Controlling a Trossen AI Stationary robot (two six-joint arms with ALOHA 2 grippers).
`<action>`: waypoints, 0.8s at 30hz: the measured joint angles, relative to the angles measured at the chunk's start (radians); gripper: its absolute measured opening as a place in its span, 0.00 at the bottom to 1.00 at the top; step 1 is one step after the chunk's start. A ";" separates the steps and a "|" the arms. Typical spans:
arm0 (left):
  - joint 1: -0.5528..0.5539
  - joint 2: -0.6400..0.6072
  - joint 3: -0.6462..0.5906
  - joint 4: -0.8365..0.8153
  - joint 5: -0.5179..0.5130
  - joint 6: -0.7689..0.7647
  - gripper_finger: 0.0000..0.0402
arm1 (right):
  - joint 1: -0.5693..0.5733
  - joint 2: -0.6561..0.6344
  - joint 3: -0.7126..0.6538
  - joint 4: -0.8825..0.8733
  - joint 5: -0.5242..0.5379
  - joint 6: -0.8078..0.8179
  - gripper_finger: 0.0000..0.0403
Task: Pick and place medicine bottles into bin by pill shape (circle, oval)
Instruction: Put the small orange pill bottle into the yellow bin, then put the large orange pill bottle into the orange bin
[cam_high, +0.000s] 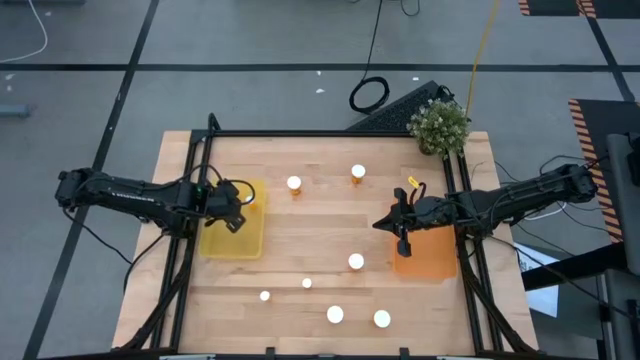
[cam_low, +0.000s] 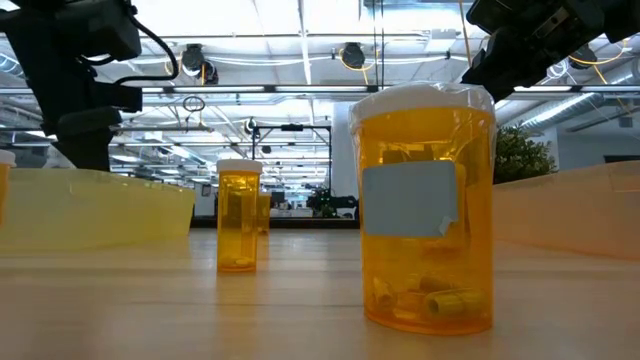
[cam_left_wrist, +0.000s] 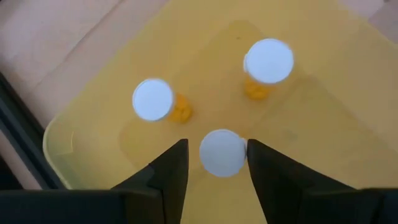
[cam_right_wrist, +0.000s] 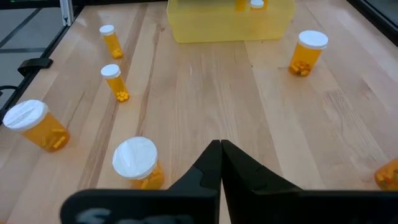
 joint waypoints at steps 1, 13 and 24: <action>0.000 0.000 0.000 0.013 0.000 0.010 0.42 | 0.000 0.000 0.000 0.000 0.000 0.000 0.00; 0.000 0.000 0.000 0.041 0.000 0.057 0.42 | 0.000 0.000 0.000 0.000 0.000 0.000 0.00; 0.000 0.000 0.064 0.018 -0.015 0.082 0.42 | 0.000 0.000 0.000 0.000 0.000 -0.008 0.00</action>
